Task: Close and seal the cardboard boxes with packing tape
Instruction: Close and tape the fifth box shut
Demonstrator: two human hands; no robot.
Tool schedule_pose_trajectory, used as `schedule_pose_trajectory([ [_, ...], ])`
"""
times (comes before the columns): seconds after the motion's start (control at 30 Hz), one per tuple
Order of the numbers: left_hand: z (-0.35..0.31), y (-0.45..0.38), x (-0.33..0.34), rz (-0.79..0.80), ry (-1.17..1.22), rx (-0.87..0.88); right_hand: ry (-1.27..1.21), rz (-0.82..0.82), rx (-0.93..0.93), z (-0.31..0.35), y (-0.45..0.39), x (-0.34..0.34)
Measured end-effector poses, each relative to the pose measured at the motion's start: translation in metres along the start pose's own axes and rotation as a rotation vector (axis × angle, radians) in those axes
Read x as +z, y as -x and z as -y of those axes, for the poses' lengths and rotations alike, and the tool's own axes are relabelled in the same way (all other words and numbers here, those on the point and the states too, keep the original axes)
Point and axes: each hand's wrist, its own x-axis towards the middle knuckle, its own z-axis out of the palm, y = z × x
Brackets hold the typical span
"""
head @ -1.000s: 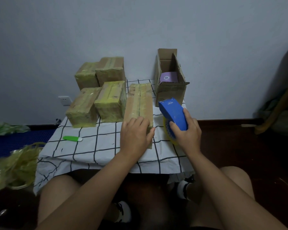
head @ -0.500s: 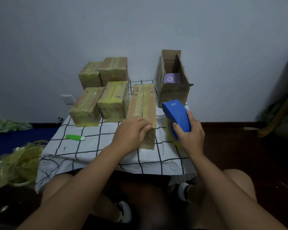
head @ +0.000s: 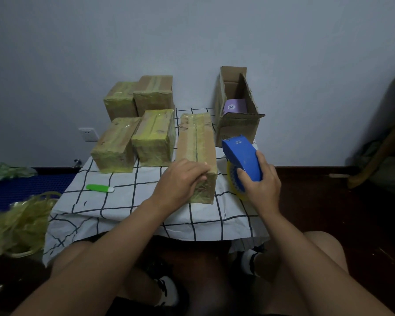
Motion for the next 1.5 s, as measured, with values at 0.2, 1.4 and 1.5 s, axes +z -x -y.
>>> schedule_pose_trajectory([
  [0.2, 0.003, 0.006, 0.014, -0.081, -0.009, -0.139, -0.007, -0.012, -0.001, -0.002, 0.001, 0.001],
  [1.4, 0.027, 0.018, 0.008, -0.093, 0.277, -0.332, -0.004, -0.050, 0.000, -0.001, 0.003, 0.002],
  [1.5, 0.030, 0.017, 0.013, -0.089, 0.229, -0.307, -0.011, -0.047, -0.001, -0.001, 0.004, 0.002],
])
